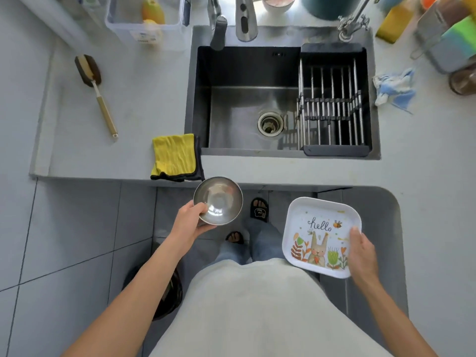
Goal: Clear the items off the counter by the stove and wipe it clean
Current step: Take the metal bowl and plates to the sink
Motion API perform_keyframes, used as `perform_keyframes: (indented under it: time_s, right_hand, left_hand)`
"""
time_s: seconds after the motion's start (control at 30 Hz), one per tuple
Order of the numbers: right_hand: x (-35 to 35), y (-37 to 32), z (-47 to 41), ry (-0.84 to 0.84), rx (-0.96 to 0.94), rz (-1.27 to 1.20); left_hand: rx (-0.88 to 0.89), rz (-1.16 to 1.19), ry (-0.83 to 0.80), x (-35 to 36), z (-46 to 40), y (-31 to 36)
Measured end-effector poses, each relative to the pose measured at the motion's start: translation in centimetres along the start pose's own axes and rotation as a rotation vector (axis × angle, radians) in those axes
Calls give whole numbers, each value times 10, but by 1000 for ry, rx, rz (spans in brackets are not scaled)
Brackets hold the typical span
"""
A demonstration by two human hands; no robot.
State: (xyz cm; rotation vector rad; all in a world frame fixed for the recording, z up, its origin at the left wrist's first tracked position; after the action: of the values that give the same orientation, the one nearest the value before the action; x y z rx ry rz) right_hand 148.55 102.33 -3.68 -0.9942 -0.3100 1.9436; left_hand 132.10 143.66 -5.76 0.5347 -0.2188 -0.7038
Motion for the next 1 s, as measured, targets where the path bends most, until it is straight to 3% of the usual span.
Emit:
perform_keyframes:
  time_s: [0.5,1.0]
  right_hand:
    - [88,-173,-75,-153,-173,70]
    - [179,-268,-130,-32,-131,1]
  left_hand:
    - [-105,115,206,-34,-6,9]
    - [8,96,16,50,-136,202]
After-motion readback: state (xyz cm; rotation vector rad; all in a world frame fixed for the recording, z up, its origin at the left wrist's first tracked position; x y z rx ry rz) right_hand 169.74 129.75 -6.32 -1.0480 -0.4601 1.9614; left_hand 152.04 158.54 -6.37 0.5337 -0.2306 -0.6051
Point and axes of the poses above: each hand's wrist, its own z-axis away from the middle knuckle, its own x-axis out of the palm, y = z × x, the point moved 6 cm from there along -z, towards the middle knuckle
